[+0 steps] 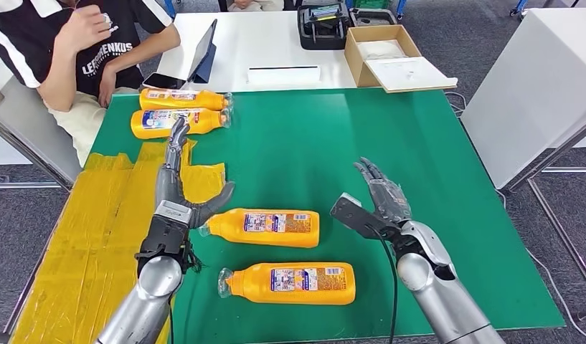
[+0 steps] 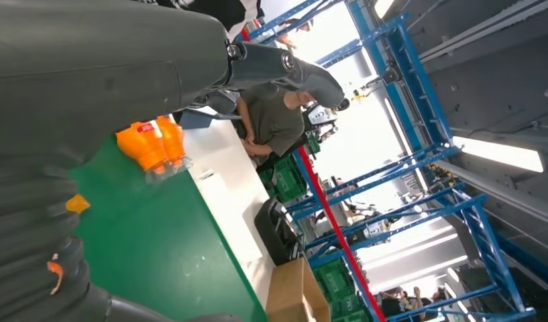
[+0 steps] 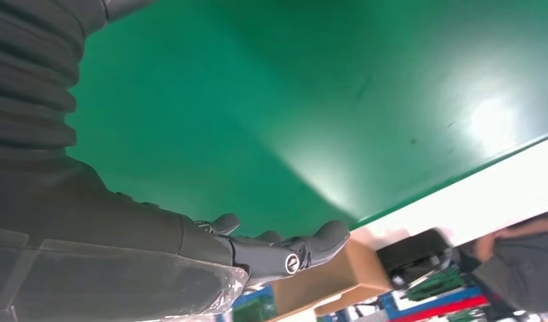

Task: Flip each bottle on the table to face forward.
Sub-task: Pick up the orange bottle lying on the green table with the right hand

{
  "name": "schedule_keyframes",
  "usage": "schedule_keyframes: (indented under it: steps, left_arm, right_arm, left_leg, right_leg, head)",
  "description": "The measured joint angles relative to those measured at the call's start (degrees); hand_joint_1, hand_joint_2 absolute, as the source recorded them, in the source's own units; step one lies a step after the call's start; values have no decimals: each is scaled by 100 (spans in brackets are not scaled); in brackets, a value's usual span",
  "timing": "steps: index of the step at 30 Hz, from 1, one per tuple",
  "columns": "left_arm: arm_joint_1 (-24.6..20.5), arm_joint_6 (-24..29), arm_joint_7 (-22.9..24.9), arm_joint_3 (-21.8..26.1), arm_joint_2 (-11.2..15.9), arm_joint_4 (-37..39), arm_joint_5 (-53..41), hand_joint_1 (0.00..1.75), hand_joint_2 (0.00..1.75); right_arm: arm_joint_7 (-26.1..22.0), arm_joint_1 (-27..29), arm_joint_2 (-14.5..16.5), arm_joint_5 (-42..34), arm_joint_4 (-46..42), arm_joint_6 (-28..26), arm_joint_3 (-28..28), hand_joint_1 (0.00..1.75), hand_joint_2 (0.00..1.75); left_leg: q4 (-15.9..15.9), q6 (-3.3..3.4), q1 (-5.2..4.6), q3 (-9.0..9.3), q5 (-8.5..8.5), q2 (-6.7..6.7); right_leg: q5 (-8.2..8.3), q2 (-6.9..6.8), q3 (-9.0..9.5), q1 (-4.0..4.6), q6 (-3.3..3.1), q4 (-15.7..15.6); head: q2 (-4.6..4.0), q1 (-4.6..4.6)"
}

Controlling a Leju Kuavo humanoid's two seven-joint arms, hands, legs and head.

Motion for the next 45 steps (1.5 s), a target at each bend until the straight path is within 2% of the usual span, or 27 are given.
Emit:
schedule_keyframes:
  steps: [4, 10, 16, 21, 31, 36, 45]
  left_arm:
    - [26, 35, -62, -60, 1, 82, 8, 0, 175]
    - [66, 4, 3, -94, -3, 101, -78, 0, 175]
    - [134, 2, 28, -58, -3, 101, -116, 0, 175]
    - [200, 14, 52, -38, -3, 75, -144, 0, 175]
    - [236, 12, 190, 13, -4, -32, -265, 0, 175]
    - [236, -3, 219, 14, -19, -39, -298, 0, 175]
    - [235, -4, 230, 16, -37, -39, -308, 0, 175]
  right_arm:
    - [-180, 76, 207, 114, 13, -79, 238, 0, 175]
    - [-208, 124, 588, 263, -59, 8, 646, 0, 175]
    - [-194, -60, 940, 343, 100, 97, 1012, 0, 175]
    - [-132, -232, 1114, 394, 322, 79, 1144, 0, 175]
    - [754, -552, 1491, 1156, 1103, -160, 1214, 0, 175]
    - [808, -724, 1655, 1209, 1634, -163, 1221, 0, 175]
    - [814, -843, 1759, 1210, 2014, -174, 1234, 0, 175]
  left_leg:
    - [0, -1, 1, -2, -3, 4]
    - [-1, -4, 2, -2, -2, 5]
    - [-2, -5, 2, -1, 0, 4]
    - [-2, -6, 1, -3, 1, 3]
    - [-2, -7, 1, -4, 1, 3]
    - [-2, -7, 2, -2, 2, 3]
    - [-2, -7, 1, -3, 1, 3]
  right_leg:
    - [0, 4, -4, 1, 0, 0]
    - [-1, 4, -6, 2, -2, 3]
    - [-1, 4, -7, 2, -3, 5]
    - [-1, 3, -6, 1, -3, 5]
    - [-1, 2, -7, 0, -2, 5]
    - [0, 3, -7, 1, -3, 6]
    - [-1, 3, -7, 0, -3, 5]
  head:
    - [0, 0]
    - [0, 0]
    - [0, -1]
    - [0, 1]
    - [0, 0]
    - [0, 1]
    - [0, 1]
